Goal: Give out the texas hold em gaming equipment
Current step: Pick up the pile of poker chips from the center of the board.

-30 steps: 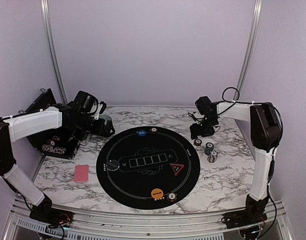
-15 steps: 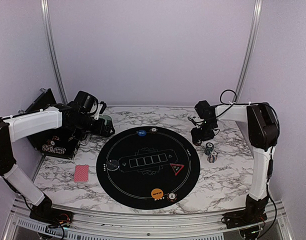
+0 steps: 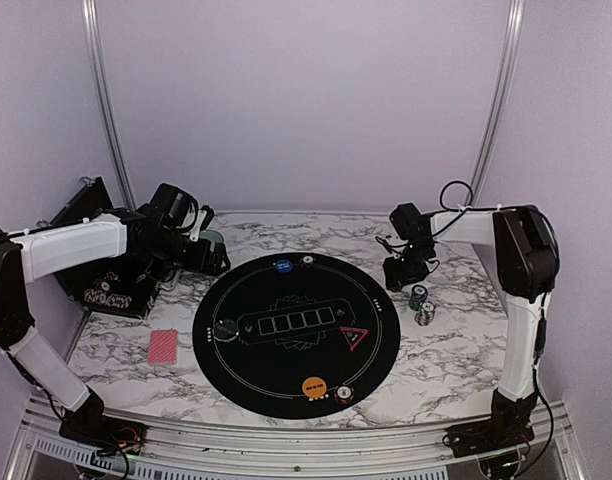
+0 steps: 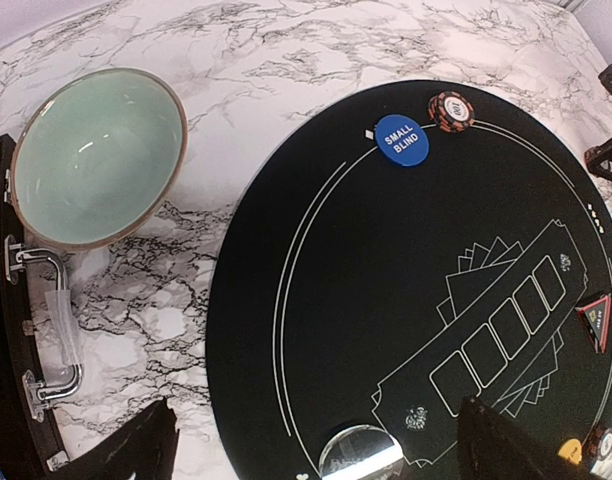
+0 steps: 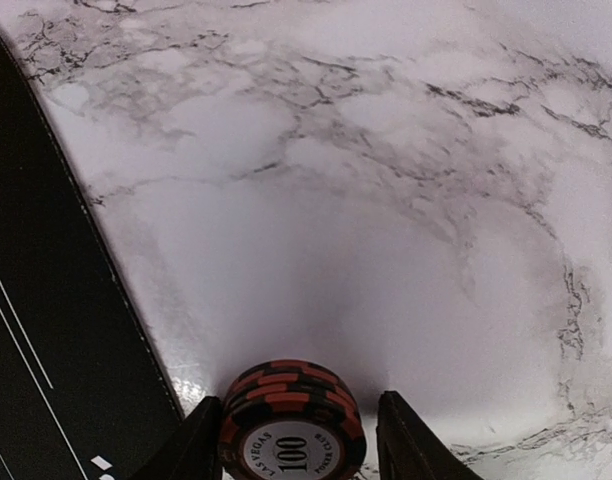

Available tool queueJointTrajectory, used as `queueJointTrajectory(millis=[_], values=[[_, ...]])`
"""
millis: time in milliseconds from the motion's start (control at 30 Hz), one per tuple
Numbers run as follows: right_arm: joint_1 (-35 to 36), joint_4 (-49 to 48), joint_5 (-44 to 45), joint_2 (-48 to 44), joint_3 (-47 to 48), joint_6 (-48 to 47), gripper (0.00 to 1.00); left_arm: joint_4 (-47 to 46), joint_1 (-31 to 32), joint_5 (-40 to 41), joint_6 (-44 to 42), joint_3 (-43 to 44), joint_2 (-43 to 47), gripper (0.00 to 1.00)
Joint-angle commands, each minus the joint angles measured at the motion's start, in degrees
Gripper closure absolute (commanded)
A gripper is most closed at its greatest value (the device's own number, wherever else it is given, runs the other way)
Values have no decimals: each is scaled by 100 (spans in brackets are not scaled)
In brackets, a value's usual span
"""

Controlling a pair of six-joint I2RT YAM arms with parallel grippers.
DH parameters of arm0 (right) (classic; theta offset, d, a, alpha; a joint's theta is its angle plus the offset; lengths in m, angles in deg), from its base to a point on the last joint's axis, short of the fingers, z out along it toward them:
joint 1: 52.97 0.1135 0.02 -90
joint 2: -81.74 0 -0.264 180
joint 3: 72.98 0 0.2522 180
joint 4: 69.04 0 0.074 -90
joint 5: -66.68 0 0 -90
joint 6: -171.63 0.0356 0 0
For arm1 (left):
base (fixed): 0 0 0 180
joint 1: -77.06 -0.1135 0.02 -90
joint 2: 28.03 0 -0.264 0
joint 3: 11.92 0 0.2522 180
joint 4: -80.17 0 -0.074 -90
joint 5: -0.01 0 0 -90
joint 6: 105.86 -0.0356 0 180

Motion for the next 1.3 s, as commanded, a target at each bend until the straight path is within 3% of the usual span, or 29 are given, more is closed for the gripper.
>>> queueJointTrajectory(millis=[0, 433, 767, 1267], values=[[24, 7, 15, 128, -62, 38, 53, 162, -25, 29, -55, 102, -42, 1], [66, 294, 143, 93, 337, 115, 68, 171, -26, 14, -45, 124, -34, 1], [214, 582, 235, 22, 823, 158, 71, 187, -26, 40, -41, 137, 27, 1], [1567, 1201, 321, 179, 1892, 467, 71, 367, -280, -252, 199, 288, 46, 1]])
